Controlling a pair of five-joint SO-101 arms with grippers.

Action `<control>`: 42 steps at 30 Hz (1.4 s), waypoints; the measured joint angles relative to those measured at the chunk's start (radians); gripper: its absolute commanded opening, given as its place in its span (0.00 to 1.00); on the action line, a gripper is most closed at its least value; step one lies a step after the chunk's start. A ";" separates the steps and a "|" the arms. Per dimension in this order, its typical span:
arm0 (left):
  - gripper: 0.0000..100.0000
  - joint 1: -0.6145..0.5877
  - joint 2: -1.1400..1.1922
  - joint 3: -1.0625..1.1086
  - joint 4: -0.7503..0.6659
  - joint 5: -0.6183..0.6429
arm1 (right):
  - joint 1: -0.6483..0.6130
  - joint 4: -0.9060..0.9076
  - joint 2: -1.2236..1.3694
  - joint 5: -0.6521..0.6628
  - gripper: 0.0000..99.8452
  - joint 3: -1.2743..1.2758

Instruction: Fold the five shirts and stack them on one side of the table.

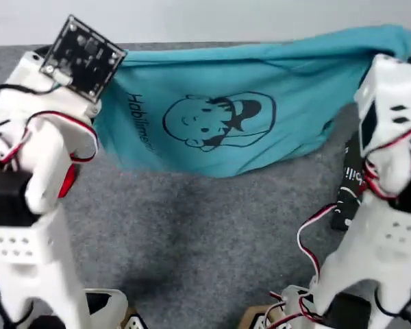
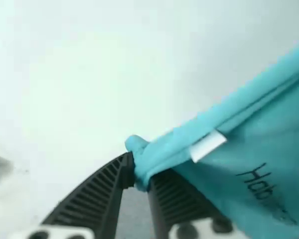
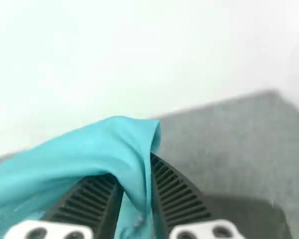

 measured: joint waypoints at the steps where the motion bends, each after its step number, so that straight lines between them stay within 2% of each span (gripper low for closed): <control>1: 0.00 0.000 -0.014 0.000 -0.003 -0.008 | 0.000 0.000 0.000 0.000 0.01 -0.034; 8: 0.00 -0.008 -0.149 0.000 -0.003 -0.029 | 0.002 0.014 -0.003 0.000 0.01 -0.285; 14: 0.00 -0.012 -0.278 -0.002 -0.003 -0.123 | 0.008 0.101 -0.035 0.038 0.01 -0.394; 21: 0.00 -0.014 -0.315 0.009 -0.003 -0.138 | 0.008 0.207 -0.060 0.084 0.01 -0.390; 25: 0.00 -0.014 -0.285 0.112 -0.003 -0.138 | 0.008 0.238 0.021 0.084 0.01 -0.279; 28: 0.00 -0.014 -0.224 0.235 -0.011 -0.184 | 0.005 0.232 0.118 0.087 0.01 -0.155; 31: 0.00 -0.012 -0.124 0.367 -0.074 -0.227 | 0.005 0.189 0.222 0.087 0.01 -0.038; 35: 0.00 -0.025 0.063 0.474 -0.235 -0.236 | -0.035 0.075 0.381 0.087 0.01 0.046; 42: 0.00 -0.078 0.480 0.402 -0.551 -0.233 | -0.120 -0.189 0.611 0.087 0.01 0.054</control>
